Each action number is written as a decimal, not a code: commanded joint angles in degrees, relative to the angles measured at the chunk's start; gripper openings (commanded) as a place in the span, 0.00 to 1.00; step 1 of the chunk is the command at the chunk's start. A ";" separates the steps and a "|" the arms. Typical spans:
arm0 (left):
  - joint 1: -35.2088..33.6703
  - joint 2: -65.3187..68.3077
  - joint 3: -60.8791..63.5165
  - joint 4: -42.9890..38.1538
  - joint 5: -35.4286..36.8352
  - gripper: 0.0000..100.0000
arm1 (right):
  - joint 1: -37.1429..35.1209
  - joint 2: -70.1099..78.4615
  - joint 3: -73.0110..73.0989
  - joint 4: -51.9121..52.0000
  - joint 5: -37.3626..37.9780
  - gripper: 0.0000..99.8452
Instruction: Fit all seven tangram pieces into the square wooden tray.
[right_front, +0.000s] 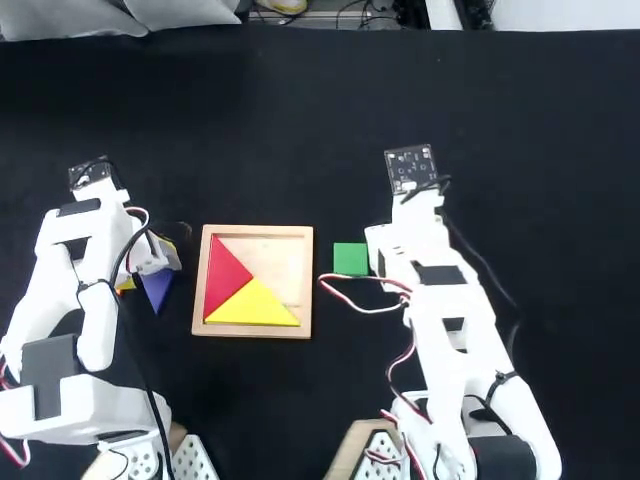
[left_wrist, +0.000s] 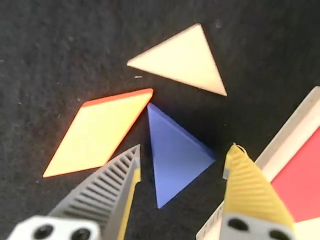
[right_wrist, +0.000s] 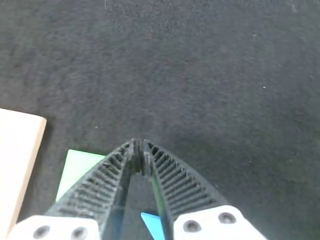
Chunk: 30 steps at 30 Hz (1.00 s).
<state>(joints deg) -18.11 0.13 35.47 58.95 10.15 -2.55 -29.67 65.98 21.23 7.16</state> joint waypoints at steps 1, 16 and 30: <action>0.66 -0.44 -2.07 -0.62 0.79 0.27 | -0.70 -1.63 -0.13 -0.88 0.09 0.01; 0.66 -0.44 1.19 -5.01 0.88 0.27 | -0.70 -1.63 -0.04 -0.88 0.09 0.01; 0.66 6.59 -4.44 -0.35 0.88 0.26 | -0.62 -1.63 -0.04 -0.79 0.09 0.01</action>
<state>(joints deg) -18.11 5.41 34.42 57.01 10.59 -2.37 -29.67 66.33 21.23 7.16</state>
